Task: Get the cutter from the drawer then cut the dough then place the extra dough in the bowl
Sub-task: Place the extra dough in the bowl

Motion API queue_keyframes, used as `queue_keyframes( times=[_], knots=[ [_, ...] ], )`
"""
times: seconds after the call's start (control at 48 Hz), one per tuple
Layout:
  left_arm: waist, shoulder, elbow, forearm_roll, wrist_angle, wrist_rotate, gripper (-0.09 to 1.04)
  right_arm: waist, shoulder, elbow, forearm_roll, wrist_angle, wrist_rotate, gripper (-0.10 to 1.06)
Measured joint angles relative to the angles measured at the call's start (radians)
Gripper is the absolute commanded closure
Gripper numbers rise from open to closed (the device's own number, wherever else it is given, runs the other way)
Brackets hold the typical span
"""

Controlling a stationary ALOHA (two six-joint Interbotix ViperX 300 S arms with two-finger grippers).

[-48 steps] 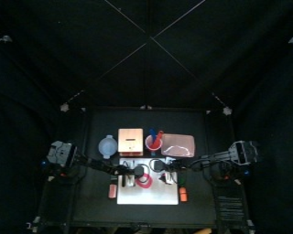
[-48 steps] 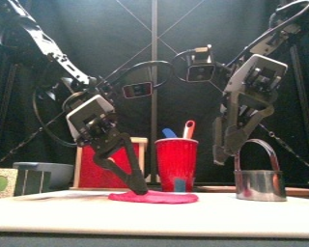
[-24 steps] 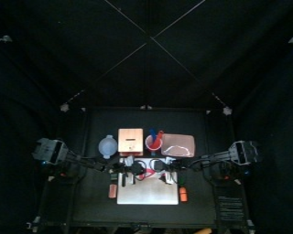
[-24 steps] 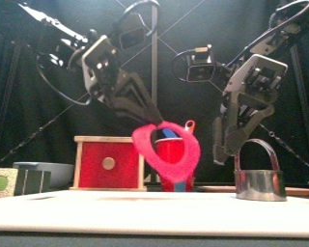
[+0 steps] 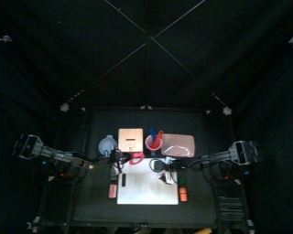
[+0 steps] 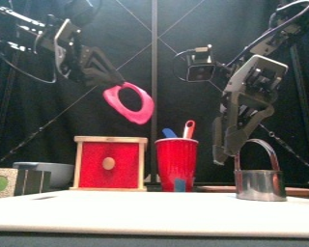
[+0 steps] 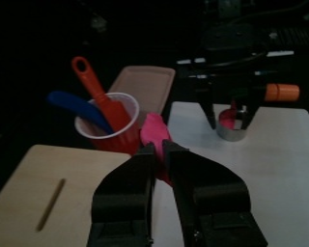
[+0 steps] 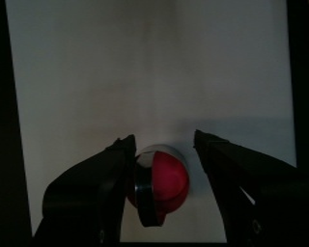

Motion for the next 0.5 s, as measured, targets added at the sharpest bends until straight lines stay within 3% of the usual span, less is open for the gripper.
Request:
queue_keyframes(
  times=[0.5],
  knots=[
    [0.046,-0.411,0.265,-0.015,-0.137,0.000,0.41,0.000,0.017,0.000,-0.002,0.000,0.000,0.11]
  ],
)
